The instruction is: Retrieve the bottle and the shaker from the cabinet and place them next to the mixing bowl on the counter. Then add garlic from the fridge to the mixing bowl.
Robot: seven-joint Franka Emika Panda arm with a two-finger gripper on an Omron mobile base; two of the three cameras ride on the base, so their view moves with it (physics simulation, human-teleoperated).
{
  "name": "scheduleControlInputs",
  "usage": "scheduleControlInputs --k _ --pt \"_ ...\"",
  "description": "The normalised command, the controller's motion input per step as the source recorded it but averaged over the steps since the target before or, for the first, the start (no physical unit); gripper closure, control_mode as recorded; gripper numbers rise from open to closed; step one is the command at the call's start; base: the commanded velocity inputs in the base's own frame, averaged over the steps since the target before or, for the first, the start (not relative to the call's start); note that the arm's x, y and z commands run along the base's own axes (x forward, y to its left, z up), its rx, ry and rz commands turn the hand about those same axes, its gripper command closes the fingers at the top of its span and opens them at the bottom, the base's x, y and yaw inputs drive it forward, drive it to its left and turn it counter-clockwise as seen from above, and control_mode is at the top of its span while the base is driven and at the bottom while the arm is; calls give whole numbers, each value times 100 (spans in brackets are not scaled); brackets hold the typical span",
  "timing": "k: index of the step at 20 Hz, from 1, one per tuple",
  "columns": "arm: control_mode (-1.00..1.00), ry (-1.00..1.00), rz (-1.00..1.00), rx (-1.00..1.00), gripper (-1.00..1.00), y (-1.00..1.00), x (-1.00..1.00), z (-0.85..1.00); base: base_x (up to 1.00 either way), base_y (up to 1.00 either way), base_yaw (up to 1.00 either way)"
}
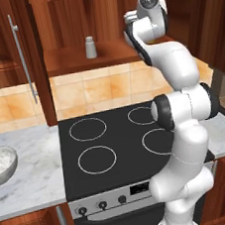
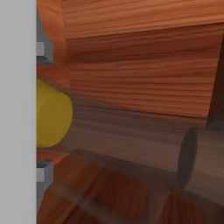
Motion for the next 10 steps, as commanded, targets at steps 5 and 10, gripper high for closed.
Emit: scheduleControlInputs --k 5,10 --pt "-100 -9 0 0 100 28 -16 -1 0 0 0" --pt "-100 -4 5 -16 100 2 -42 -48 0 0 0"
